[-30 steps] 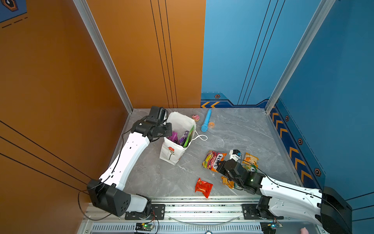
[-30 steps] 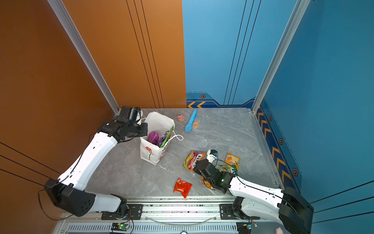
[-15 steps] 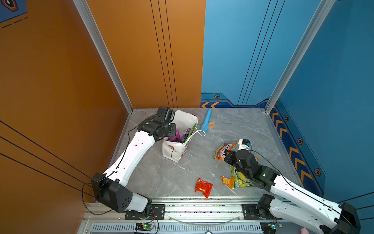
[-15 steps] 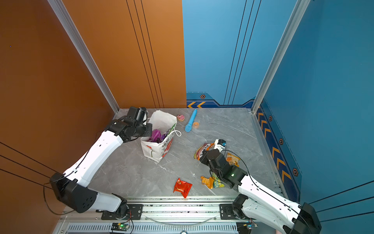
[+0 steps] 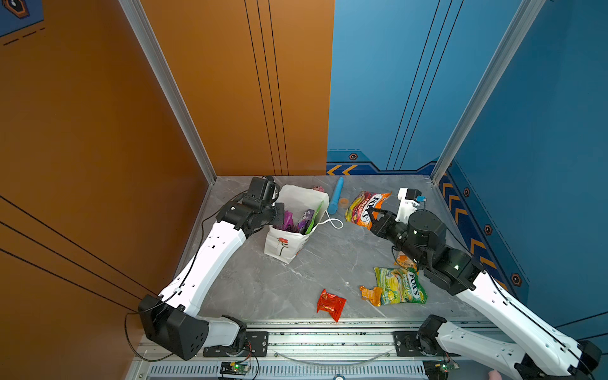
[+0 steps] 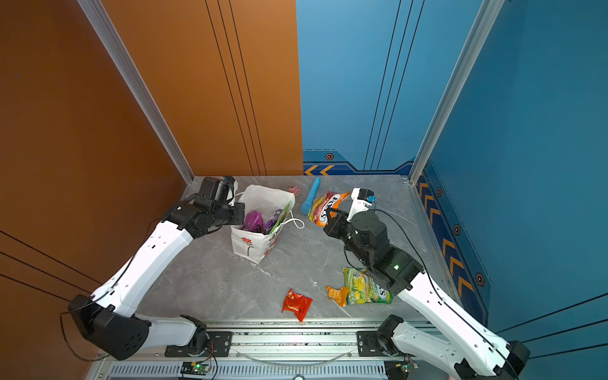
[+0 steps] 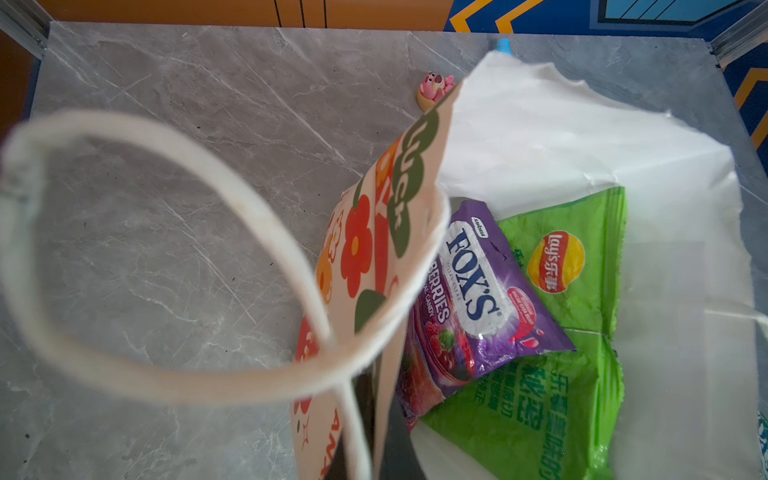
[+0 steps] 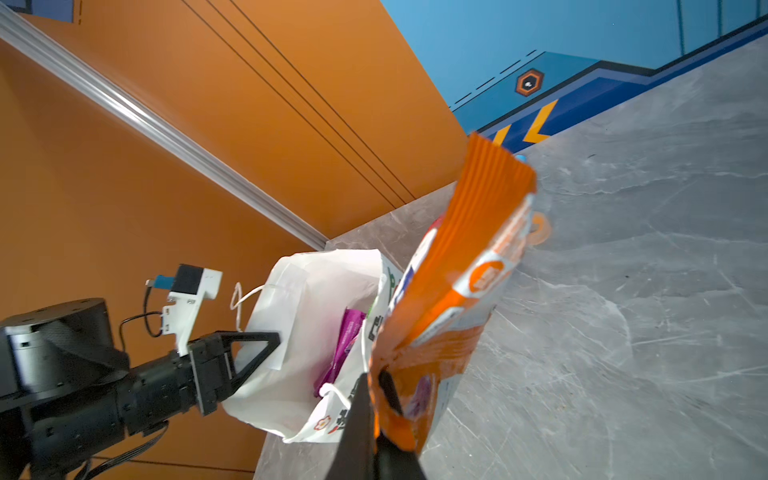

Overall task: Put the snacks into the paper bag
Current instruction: 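Carry the orange pack over the paper bag held by the left gripper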

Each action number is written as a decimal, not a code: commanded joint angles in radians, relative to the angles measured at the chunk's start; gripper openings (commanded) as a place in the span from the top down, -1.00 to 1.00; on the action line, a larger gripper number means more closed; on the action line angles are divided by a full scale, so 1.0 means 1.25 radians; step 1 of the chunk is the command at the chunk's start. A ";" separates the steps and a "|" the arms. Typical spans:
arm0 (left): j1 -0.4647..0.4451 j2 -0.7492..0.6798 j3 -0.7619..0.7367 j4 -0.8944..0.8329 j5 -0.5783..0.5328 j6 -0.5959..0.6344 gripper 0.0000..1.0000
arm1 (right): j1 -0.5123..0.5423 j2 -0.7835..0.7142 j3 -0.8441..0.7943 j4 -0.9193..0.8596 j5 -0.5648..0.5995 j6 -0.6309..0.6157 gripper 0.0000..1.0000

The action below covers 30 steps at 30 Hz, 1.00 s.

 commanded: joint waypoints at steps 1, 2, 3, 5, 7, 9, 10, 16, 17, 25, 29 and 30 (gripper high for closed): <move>-0.005 -0.028 -0.003 0.051 0.034 0.015 1.00 | 0.002 0.029 0.060 0.043 -0.060 -0.027 1.00; -0.006 -0.031 -0.004 0.054 0.036 0.017 1.00 | 0.006 0.039 0.073 0.047 -0.068 -0.026 1.00; -0.009 -0.031 -0.005 0.054 0.039 0.019 1.00 | 0.011 0.050 0.088 0.050 -0.075 -0.027 1.00; -0.012 -0.033 -0.005 0.056 0.041 0.022 1.00 | 0.023 0.069 0.116 0.058 -0.086 -0.029 1.00; -0.014 -0.033 -0.005 0.057 0.041 0.025 1.00 | 0.038 0.087 0.140 0.063 -0.088 -0.035 1.00; -0.015 -0.035 -0.006 0.060 0.045 0.027 1.00 | 0.054 0.105 0.163 0.067 -0.087 -0.040 1.00; -0.015 -0.035 -0.006 0.061 0.048 0.027 1.00 | 0.061 0.112 0.171 0.071 -0.087 -0.043 1.00; -0.020 -0.037 -0.007 0.064 0.058 0.029 1.00 | 0.099 0.154 0.200 0.099 -0.089 -0.043 1.00; -0.020 -0.037 -0.008 0.065 0.060 0.029 1.00 | 0.106 0.161 0.200 0.107 -0.089 -0.041 1.00; -0.021 -0.048 -0.011 0.074 0.075 0.036 1.00 | 0.121 0.247 0.212 0.157 -0.168 0.012 1.00; -0.023 -0.054 -0.011 0.077 0.082 0.040 1.00 | 0.123 0.282 0.207 0.173 -0.180 0.031 1.00; -0.025 -0.056 -0.013 0.078 0.082 0.043 1.00 | 0.123 0.289 0.204 0.181 -0.185 0.039 1.00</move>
